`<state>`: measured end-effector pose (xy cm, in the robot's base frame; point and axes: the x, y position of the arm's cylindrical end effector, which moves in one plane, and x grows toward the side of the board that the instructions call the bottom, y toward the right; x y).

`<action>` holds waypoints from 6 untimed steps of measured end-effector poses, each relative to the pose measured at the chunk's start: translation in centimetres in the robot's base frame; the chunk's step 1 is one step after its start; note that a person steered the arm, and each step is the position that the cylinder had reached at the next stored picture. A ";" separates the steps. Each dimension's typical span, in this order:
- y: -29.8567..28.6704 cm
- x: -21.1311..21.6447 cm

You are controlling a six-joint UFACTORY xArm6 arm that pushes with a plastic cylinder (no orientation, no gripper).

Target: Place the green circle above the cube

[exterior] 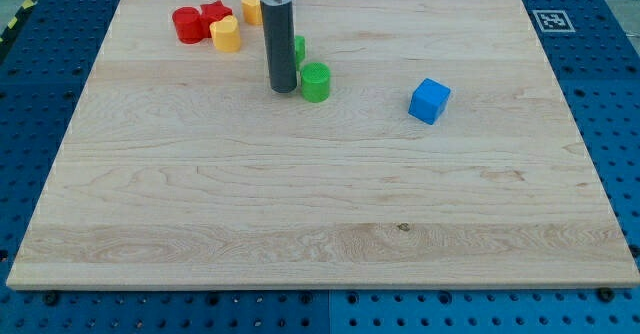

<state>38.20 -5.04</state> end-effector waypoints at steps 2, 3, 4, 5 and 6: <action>10.4 0.1; 8.9 -0.4; 8.9 -1.4; 12.9 -1.4; 14.9 -1.5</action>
